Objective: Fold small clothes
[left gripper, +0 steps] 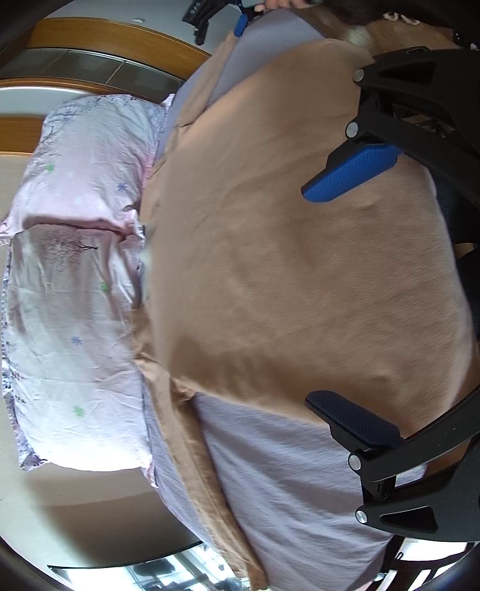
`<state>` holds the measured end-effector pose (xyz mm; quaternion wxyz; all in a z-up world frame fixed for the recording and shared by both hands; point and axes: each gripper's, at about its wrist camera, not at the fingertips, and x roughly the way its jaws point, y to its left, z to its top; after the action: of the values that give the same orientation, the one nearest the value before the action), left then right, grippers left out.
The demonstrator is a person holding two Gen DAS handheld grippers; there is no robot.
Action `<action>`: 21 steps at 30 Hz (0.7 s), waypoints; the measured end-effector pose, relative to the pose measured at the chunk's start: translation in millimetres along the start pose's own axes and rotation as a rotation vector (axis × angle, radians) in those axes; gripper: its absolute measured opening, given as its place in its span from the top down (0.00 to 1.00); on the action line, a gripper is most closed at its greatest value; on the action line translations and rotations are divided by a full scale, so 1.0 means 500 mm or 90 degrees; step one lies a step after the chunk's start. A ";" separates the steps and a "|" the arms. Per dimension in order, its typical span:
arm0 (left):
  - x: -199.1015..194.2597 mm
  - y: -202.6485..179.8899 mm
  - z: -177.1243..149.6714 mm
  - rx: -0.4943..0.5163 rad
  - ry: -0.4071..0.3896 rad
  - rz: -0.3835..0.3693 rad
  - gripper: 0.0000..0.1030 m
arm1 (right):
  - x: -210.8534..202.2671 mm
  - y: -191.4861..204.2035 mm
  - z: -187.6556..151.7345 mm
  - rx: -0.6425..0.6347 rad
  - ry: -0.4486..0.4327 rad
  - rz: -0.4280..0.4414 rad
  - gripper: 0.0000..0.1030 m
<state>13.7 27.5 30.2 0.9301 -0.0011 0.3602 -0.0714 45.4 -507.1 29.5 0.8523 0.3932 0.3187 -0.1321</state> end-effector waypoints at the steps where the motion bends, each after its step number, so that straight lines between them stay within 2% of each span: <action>1: 0.004 0.009 0.010 -0.006 -0.003 -0.008 0.01 | 0.011 -0.034 0.029 0.047 0.001 -0.008 0.32; 2: 0.009 0.018 0.017 -0.014 -0.004 -0.020 0.01 | 0.028 -0.078 0.062 0.106 0.006 -0.019 0.37; 4: 0.018 0.041 0.032 -0.043 -0.006 -0.052 0.01 | 0.050 -0.126 0.097 0.169 0.008 -0.029 0.39; 7: 0.030 0.082 0.049 -0.095 -0.007 -0.093 0.01 | 0.065 -0.173 0.138 0.220 -0.012 -0.023 0.45; 10: 0.031 0.124 0.060 -0.126 -0.014 -0.094 0.01 | 0.073 -0.209 0.171 0.277 -0.033 -0.017 0.48; 11: 0.031 0.144 0.065 -0.138 -0.018 -0.089 0.01 | 0.075 -0.222 0.179 0.298 -0.038 -0.012 0.52; 12: 0.030 0.165 0.067 -0.151 -0.020 -0.081 0.01 | 0.078 -0.239 0.185 0.322 -0.047 -0.010 0.58; 14: 0.028 0.210 0.067 -0.183 -0.022 -0.052 0.01 | 0.090 -0.243 0.195 0.327 -0.037 -0.046 0.95; 16: 0.021 0.269 0.065 -0.224 -0.031 -0.014 0.01 | 0.087 -0.212 0.207 0.281 -0.051 -0.073 0.95; 17: 0.014 0.299 0.063 -0.242 -0.037 0.005 0.01 | 0.076 -0.173 0.211 0.235 -0.068 -0.067 0.95; 20: -0.012 0.382 0.059 -0.284 -0.059 0.059 0.01 | 0.032 0.022 0.201 0.043 -0.108 -0.017 0.95; 21: -0.020 0.417 0.058 -0.307 -0.067 0.071 0.01 | 0.021 0.108 0.181 -0.023 -0.102 0.027 0.95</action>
<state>53.3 233.8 47.3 0.9231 -0.2065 0.3171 0.0683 118.9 -539.8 98.8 0.8845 0.3725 0.2437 -0.1395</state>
